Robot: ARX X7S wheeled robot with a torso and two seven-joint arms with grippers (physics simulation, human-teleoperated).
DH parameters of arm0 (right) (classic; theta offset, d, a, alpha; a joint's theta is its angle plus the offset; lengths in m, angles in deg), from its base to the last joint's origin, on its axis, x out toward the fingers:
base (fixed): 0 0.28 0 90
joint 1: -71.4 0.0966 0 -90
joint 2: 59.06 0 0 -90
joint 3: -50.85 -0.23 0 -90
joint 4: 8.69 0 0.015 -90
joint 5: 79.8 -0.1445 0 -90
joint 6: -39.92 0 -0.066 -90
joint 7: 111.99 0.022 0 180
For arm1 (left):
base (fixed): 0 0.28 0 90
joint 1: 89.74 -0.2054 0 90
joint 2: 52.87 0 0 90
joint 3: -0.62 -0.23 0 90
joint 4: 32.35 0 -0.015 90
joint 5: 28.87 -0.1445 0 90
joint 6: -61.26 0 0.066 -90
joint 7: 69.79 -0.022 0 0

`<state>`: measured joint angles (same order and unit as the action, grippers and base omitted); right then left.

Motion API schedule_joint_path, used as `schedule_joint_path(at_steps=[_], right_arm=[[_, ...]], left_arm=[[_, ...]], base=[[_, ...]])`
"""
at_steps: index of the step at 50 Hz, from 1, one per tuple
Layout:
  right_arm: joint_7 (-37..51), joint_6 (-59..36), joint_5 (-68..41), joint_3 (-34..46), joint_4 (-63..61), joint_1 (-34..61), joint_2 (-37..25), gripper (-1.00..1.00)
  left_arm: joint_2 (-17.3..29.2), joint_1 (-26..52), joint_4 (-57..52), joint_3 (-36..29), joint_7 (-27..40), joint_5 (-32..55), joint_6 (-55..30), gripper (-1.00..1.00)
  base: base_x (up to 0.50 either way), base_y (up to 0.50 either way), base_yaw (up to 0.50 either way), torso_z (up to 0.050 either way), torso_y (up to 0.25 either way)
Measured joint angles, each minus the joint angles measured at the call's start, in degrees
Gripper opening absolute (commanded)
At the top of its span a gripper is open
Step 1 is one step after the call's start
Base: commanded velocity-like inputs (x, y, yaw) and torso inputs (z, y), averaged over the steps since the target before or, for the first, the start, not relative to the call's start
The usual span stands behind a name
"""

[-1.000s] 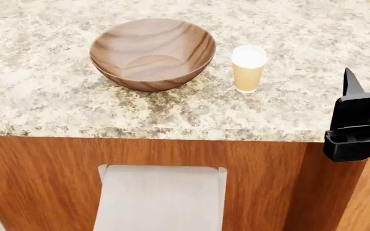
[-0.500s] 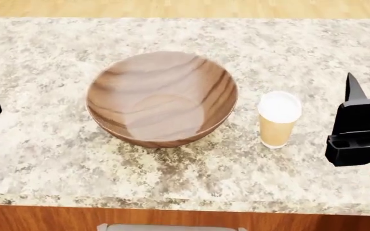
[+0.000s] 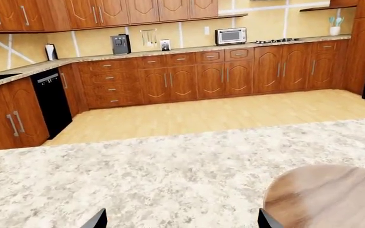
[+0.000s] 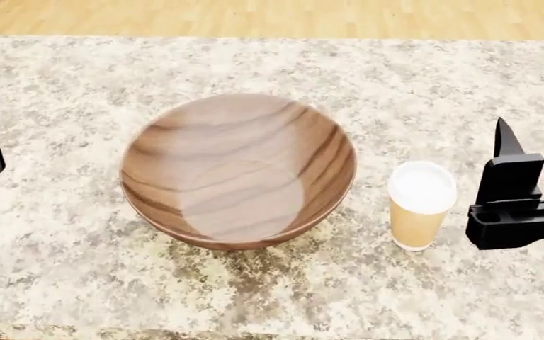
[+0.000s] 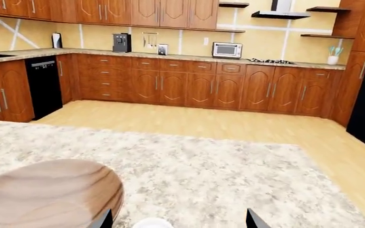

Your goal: Place the cup inside the bowl on the dining table and move the bowl to any counter.

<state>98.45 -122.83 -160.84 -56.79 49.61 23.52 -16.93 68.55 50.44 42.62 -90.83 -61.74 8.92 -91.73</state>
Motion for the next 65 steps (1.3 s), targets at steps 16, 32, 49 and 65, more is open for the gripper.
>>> schedule_joint_path(at_steps=[16, 32, 49, 65], right_arm=[[-7.4, 5.9, 10.9, 8.1, 4.4, -3.8, 5.5, 1.0], [-13.3, 10.9, 20.6, 16.6, 12.4, -4.3, 8.9, 1.0], [-18.7, 15.8, 28.8, 24.2, 24.2, -1.0, 12.4, 1.0], [-23.5, 20.0, 33.7, 28.9, 34.4, 2.4, 14.8, 1.0]], left_arm=[[-0.3, 0.0, 0.2, -1.1, 0.2, 0.0, 0.0, 1.0], [0.1, -0.6, 0.4, -1.2, -0.1, 0.1, 0.5, 1.0], [0.4, -1.6, 0.9, -1.4, -0.3, -0.1, 1.6, 1.0], [0.5, -1.7, 1.3, -1.8, -0.4, -0.2, 2.1, 1.0]], base=[[0.0, 0.0, 0.0, 0.0, 0.0], [0.0, 0.0, 0.0, 0.0, 0.0], [0.0, 0.0, 0.0, 0.0, 0.0], [0.0, 0.0, 0.0, 0.0, 0.0]])
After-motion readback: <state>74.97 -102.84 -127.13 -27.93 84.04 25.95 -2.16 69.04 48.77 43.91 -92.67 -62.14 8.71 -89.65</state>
